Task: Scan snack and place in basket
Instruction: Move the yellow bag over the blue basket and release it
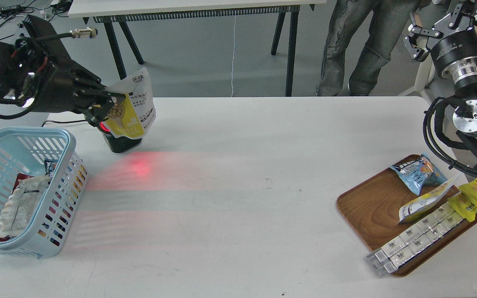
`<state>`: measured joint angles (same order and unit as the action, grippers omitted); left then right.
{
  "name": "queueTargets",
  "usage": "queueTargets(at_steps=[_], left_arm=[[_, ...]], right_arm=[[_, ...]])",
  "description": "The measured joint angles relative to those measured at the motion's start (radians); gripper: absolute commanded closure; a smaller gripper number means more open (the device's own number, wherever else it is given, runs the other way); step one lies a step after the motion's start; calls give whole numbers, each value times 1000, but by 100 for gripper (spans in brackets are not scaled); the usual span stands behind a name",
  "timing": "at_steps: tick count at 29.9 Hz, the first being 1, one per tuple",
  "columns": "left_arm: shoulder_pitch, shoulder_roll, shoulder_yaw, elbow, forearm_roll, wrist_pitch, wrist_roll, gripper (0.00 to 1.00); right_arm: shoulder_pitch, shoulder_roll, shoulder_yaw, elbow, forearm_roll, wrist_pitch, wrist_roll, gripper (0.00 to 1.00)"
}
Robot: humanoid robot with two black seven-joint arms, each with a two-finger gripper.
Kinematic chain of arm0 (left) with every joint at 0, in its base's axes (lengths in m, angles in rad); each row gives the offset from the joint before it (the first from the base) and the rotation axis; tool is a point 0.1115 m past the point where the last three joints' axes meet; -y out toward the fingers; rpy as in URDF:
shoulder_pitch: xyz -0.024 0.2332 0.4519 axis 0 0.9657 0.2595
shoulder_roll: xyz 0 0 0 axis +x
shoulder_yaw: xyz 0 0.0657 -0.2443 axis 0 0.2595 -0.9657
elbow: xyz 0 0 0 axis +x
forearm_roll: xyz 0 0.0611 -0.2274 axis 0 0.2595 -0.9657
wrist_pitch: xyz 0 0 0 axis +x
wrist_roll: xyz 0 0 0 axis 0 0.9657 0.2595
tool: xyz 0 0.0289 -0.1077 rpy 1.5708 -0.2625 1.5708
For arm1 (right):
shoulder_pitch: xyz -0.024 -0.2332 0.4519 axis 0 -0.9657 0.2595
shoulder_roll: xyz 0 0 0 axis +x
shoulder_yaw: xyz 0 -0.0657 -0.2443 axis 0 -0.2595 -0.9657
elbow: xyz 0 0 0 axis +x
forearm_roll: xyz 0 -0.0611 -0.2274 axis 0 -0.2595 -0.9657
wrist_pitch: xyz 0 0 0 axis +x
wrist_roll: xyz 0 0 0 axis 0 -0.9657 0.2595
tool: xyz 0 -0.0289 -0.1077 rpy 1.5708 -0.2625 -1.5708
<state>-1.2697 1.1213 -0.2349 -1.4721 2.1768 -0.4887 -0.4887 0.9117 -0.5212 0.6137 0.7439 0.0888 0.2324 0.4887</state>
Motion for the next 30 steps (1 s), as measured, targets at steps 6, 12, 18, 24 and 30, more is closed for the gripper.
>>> queueTargets(at_steps=[6, 12, 18, 24, 30], left_arm=[[-32, 194, -20, -9, 2, 0, 0, 100], [-11, 357, 52, -52, -1, 38, 0, 100], [-6, 438, 206, -80, -2, 118, 0, 100], [-3, 465, 287, -90, -2, 133, 0, 100], [-2, 473, 328, -91, -2, 134, 0, 100]], right_arm=[[-2, -3, 0, 0, 0, 1, 0, 0], [-3, -5, 3, 0, 0, 1, 0, 0], [-4, -5, 3, 2, 0, 1, 0, 0], [-4, -5, 3, 3, 0, 1, 0, 0], [-4, -5, 4, 3, 0, 1, 0, 0]])
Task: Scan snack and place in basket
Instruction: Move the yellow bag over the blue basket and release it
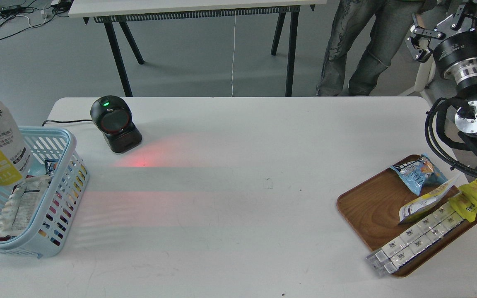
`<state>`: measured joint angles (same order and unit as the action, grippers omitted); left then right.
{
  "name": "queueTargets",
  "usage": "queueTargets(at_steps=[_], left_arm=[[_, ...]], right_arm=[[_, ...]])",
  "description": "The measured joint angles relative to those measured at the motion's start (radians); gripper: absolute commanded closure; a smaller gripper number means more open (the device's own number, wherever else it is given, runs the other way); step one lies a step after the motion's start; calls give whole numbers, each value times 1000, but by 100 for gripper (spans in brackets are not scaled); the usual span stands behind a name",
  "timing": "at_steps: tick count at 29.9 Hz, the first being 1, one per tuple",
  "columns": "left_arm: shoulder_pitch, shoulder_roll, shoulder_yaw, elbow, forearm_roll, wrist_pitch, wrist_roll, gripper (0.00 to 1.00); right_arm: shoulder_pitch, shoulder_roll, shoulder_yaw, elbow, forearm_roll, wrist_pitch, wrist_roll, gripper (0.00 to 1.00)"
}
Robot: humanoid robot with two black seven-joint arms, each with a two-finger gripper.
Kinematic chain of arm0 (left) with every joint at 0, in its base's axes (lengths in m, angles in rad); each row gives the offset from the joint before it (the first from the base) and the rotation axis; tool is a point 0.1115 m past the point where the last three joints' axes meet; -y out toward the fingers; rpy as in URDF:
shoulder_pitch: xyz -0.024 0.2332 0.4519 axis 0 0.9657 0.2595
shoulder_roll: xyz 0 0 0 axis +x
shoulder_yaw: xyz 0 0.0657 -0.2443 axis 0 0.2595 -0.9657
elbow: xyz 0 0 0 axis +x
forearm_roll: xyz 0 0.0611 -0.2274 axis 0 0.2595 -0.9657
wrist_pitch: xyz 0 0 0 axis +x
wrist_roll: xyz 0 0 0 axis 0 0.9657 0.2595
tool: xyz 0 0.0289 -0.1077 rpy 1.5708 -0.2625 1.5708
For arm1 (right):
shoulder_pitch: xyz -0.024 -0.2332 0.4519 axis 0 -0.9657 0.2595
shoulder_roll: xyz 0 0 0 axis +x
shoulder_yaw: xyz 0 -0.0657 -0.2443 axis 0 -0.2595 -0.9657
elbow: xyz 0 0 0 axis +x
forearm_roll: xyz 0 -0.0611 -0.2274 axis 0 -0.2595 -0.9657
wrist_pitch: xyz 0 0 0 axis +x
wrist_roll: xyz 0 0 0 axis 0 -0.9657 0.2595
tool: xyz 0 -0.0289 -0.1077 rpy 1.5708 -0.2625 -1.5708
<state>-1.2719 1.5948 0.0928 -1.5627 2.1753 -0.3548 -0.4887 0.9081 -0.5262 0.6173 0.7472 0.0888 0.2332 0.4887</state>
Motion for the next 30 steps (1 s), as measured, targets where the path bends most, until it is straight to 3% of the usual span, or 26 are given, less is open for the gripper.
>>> queueTargets(at_steps=[9, 15, 16, 19, 22, 26, 30], left_arm=[[37, 0, 5, -1, 1, -19, 0, 89], [50, -3, 3, -1, 1, -32, 0, 71], [50, -4, 2, -1, 1, -32, 0, 64], [42, -7, -7, -2, -3, -34, 0, 29], [17, -13, -38, 2, -56, -35, 0, 17], [-16, -61, -133, 45, -238, -71, 0, 13], [-31, -195, -280, 141, -468, -126, 0, 13]], right_arm=[[0, 0, 1, 1, 0, 0, 0, 0], [0, 0, 0, 0, 0, 0, 0, 0], [0, 0, -1, 0, 0, 0, 0, 0], [0, 0, -1, 1, 0, 0, 0, 0], [0, 0, -1, 2, 0, 1, 0, 0], [0, 2, -4, 3, 0, 2, 0, 0], [4, 2, -12, 6, -8, 2, 0, 0]])
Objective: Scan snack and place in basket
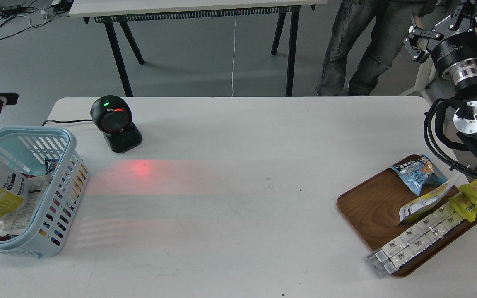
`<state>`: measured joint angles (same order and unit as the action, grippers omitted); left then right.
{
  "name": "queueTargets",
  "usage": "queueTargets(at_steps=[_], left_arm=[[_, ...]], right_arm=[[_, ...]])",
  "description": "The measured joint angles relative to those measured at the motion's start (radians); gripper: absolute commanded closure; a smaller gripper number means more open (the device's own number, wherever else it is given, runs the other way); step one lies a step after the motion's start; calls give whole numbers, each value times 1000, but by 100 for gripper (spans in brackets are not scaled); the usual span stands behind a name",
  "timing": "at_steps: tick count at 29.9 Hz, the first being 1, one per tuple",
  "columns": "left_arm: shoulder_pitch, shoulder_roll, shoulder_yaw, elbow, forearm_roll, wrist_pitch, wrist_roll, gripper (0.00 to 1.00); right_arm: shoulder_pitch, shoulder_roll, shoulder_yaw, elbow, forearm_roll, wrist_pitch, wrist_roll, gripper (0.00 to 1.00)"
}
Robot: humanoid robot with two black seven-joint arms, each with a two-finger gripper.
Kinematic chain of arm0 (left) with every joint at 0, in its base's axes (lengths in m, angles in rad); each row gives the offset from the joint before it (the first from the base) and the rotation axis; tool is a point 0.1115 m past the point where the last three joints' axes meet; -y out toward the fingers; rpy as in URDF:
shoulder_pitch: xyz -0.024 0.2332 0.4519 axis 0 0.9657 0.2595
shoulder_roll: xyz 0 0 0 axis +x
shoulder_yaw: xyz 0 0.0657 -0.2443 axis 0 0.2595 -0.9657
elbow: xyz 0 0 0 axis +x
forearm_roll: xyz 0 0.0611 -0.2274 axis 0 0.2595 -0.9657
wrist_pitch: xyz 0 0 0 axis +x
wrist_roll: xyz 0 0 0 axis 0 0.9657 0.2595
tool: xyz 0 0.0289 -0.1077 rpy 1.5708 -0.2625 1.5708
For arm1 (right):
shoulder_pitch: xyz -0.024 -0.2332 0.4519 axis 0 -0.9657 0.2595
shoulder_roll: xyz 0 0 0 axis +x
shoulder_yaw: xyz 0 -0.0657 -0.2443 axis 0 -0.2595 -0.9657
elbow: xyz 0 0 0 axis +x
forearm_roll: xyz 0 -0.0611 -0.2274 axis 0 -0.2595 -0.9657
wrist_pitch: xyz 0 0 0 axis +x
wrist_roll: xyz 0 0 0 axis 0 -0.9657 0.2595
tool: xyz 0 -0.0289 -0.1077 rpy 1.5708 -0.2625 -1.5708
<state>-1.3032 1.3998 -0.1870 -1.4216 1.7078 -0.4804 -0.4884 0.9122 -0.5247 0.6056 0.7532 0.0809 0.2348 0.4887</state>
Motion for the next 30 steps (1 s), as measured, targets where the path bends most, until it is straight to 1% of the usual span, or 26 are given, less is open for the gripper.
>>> queueTargets(at_steps=[3, 5, 7, 10, 16, 23, 26, 30], left_arm=[[-2, -106, -96, 84, -207, -7, 0, 12], [-2, -180, -129, 143, -366, -8, 0, 10], [-2, -256, -142, 202, -535, -8, 0, 9], [4, -347, -146, 260, -738, -8, 0, 8], [50, -532, -145, 360, -997, -8, 0, 6], [148, -682, -146, 445, -1082, -8, 0, 6], [169, -706, -147, 472, -1148, -8, 0, 4], [179, -708, -148, 513, -1234, -8, 0, 3]], right_arm=[[5, -1, -5, 3, -7, 0, 0, 0], [10, -1, -7, 3, -12, 0, 0, 0], [11, -2, -8, 5, -30, 0, 0, 0], [30, 2, -20, 13, -106, 0, 0, 0], [102, 9, -128, 45, -228, 0, 0, 0], [166, 19, -272, 74, -255, 0, 0, 0], [171, 25, -285, 110, -291, 0, 0, 0], [174, 29, -287, 137, -329, -2, 0, 0]])
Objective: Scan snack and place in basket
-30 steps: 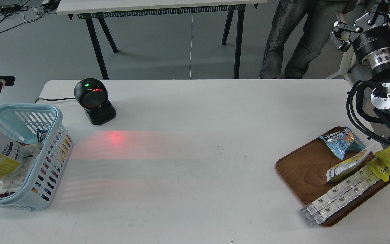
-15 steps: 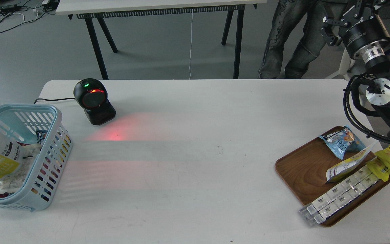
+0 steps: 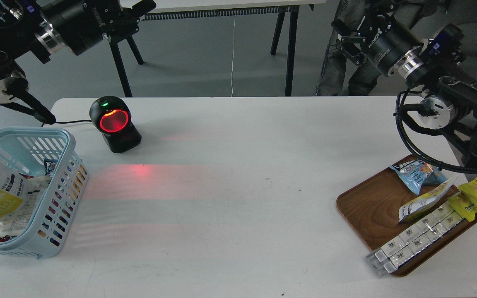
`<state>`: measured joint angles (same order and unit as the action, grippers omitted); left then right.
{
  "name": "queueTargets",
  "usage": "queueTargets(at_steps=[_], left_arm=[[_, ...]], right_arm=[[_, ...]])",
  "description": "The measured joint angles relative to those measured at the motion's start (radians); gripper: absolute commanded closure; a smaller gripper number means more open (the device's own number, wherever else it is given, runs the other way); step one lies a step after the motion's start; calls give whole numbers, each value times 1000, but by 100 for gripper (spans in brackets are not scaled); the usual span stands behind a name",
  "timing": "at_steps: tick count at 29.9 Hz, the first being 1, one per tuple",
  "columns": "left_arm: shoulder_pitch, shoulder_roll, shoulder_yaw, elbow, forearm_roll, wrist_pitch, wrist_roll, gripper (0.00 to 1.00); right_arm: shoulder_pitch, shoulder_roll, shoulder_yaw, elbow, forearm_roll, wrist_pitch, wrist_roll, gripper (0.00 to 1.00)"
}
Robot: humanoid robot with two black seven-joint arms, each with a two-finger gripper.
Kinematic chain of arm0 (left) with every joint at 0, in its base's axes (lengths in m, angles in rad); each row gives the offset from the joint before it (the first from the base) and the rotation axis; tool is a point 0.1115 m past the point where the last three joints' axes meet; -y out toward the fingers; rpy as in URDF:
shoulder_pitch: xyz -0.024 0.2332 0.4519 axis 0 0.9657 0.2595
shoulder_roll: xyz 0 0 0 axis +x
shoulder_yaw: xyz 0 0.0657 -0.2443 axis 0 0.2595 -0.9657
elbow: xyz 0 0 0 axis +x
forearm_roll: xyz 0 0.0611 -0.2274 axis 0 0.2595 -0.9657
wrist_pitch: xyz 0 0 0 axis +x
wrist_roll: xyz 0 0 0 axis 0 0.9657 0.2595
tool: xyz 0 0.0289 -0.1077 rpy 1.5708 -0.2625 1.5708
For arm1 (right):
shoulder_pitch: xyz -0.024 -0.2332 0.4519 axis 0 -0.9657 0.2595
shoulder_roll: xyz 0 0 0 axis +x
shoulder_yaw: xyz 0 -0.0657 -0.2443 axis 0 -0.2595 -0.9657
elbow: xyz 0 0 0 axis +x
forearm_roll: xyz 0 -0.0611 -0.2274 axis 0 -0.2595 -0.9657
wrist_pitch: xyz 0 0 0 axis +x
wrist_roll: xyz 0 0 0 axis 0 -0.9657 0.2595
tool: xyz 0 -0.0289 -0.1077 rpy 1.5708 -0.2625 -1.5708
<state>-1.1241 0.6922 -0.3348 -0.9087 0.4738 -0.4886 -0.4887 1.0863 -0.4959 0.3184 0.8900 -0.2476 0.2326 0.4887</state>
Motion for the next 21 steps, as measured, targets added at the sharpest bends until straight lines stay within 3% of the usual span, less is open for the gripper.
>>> queueTargets(at_steps=[9, 21], left_arm=[[20, 60, -23, 14, -40, 0, 0, 2], [40, 90, -38, 7, -39, 0, 0, 1]], right_arm=[[23, -13, 6, 10, -5, -2, 0, 0], [-1, -127, 9, 150, -4, -1, 0, 0]])
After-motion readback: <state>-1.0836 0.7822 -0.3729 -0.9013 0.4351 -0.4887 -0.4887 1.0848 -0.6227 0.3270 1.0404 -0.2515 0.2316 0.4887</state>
